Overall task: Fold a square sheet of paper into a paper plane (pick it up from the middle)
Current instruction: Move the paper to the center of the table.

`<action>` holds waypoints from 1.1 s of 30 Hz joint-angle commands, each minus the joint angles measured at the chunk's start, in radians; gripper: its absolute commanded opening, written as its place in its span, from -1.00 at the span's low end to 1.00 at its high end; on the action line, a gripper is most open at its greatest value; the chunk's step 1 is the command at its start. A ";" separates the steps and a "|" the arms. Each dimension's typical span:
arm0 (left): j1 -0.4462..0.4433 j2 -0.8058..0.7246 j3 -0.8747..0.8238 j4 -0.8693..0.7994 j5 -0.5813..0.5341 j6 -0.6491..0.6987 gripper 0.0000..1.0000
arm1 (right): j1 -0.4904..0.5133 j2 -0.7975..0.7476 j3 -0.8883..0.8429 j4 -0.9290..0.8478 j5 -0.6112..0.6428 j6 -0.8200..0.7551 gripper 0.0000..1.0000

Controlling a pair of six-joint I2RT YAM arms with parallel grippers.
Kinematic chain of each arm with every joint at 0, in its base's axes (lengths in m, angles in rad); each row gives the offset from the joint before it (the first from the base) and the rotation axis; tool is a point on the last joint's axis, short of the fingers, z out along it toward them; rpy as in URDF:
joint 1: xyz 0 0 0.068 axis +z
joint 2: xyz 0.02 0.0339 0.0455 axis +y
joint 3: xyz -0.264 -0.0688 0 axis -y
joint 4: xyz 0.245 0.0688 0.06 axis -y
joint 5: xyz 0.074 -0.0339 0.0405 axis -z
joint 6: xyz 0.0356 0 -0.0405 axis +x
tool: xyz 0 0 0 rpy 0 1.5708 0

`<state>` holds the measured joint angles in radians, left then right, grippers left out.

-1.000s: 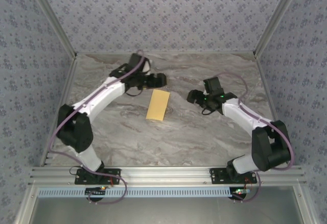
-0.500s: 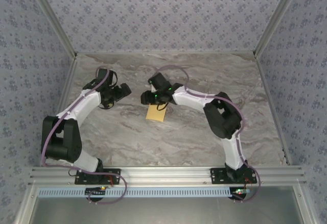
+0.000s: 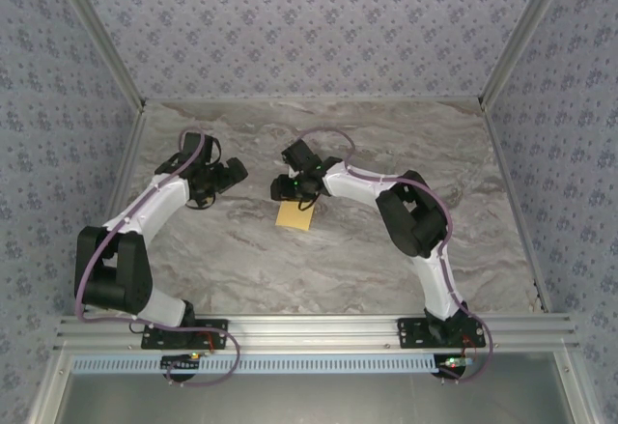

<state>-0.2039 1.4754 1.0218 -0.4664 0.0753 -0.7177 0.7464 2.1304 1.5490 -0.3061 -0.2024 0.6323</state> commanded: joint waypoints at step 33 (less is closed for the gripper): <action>-0.214 0.177 0.087 0.242 0.384 0.036 0.46 | -0.176 -0.448 -0.465 -0.047 -0.118 -0.228 0.30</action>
<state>-0.3824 1.6176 1.0664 -0.3073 0.3546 -0.6846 0.6220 1.7916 1.1450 -0.4412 -0.3149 0.2256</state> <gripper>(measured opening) 0.743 0.644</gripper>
